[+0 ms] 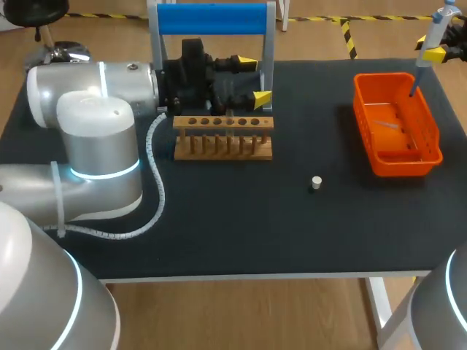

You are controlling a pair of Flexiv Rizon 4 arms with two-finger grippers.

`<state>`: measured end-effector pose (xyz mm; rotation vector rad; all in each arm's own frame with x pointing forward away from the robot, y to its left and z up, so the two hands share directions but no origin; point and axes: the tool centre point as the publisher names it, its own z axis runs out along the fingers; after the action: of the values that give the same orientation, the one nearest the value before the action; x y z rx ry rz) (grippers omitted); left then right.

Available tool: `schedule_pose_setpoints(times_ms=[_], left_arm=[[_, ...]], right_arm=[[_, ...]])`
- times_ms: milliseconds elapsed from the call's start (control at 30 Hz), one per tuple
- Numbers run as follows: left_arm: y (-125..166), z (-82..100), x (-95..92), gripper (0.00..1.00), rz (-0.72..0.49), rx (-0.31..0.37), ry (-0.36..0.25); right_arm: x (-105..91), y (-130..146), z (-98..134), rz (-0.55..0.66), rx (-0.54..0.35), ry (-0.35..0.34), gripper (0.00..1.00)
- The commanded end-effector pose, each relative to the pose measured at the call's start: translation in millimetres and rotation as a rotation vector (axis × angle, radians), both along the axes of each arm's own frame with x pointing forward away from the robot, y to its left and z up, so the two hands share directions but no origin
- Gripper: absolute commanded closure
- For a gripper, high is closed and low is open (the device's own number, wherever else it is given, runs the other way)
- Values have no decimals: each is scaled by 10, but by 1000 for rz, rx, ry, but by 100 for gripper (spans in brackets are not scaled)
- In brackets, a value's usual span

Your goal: Invert the test tube, pick up the pipette, mount the tip to pipette, aspirate from beaker and dispense into the tube, eject the tip, return the pipette, and cap with the stopper.

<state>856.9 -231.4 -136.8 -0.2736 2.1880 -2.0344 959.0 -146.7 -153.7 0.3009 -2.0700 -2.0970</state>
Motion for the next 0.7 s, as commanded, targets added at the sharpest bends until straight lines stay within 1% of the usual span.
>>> schedule_pose_setpoints(times_ms=[33,700], left_arm=[[-1,-24,-25,0,7,-44,-10],[13,-14,-45,0,26,-35,-11]], right_arm=[[28,-19,4,7,-2,0,100],[28,-19,4,7,-2,0,100]])
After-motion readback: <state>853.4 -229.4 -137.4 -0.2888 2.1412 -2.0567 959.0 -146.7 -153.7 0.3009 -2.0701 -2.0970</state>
